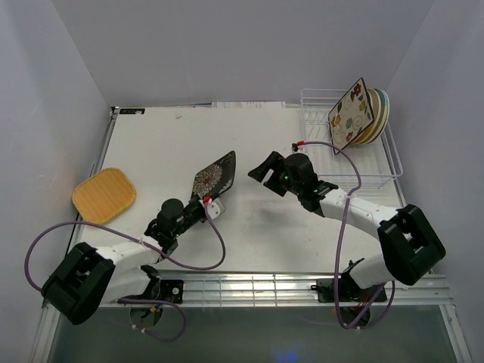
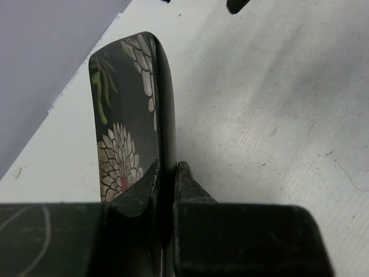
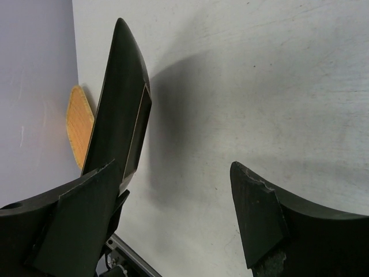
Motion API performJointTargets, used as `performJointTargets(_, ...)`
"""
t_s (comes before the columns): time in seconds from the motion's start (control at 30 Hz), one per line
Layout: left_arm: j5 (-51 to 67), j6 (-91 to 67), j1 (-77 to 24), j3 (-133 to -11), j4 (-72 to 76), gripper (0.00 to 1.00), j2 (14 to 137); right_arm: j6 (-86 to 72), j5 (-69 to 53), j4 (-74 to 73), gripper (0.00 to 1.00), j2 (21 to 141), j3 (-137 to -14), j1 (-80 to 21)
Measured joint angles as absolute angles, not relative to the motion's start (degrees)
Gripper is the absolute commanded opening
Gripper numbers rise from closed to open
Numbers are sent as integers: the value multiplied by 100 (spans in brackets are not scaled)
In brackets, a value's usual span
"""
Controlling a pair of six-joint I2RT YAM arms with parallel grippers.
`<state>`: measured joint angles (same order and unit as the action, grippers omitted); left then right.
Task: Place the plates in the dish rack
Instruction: Pick up the plate from the corner of the board.
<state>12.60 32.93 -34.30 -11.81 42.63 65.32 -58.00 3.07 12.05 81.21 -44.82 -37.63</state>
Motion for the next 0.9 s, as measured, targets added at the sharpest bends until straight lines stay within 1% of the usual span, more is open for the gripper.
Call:
performJointTargets(0.13, 1483, 3516, -3435, -878, 4742, 0, 6460, -5863, 16, 1391, 79, 8313, -4534, -3763)
performJointTargets(0.33, 1743, 3719, -3437, -727, 5057, 0, 6460, -5964, -89, 1581, 79, 8416, -4569, -3763)
performJointTargets(0.9, 1848, 4150, -3732, -692, 5234, 0, 6801, -5961, -204, 1870, 78, 8416, -4569, -3815)
